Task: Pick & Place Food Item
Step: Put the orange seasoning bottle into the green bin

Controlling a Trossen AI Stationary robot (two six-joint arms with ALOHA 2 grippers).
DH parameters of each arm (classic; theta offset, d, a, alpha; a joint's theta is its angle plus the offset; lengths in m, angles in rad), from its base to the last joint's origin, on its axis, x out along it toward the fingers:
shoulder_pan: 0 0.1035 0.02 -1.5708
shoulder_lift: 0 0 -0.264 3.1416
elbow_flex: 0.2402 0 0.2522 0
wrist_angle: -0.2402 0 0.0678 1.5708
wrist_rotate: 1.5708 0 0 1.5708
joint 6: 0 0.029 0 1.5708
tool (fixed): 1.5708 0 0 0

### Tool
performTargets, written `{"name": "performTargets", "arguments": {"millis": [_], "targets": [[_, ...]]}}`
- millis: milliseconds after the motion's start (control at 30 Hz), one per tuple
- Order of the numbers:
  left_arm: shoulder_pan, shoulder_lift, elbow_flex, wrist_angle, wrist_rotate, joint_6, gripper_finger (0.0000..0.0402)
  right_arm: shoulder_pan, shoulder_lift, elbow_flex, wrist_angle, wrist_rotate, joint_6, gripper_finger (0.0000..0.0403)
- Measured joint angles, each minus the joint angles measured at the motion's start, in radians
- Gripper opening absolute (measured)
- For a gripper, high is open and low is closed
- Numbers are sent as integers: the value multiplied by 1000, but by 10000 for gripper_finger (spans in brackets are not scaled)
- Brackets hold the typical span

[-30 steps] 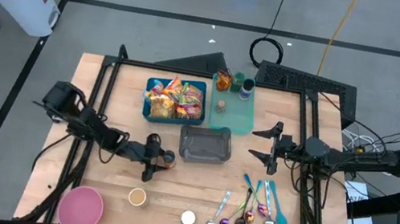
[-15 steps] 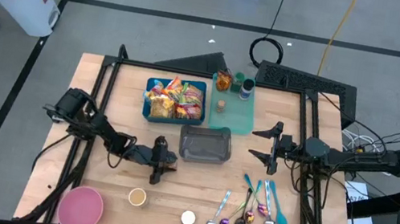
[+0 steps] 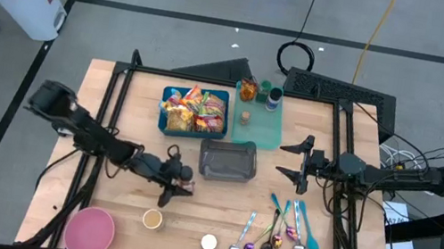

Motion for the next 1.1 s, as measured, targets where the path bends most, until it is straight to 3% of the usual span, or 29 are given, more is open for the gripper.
{"name": "performTargets", "arguments": {"millis": [133,300,467,767,1100], "targets": [[11,-125,109,-250,-69,54,179,0,0,0,0,0,0,308],[44,-142,290,-464,-109,181,178,0,1,0,-1,-1,4,308],[100,-77,397,-477,-102,278,178,0,22,0,1,-1,131,308],[209,64,446,-468,-7,220,178,0,173,23,93,0,187,308],[239,171,446,-403,-5,219,178,0,427,353,-84,-2,204,308]]}}
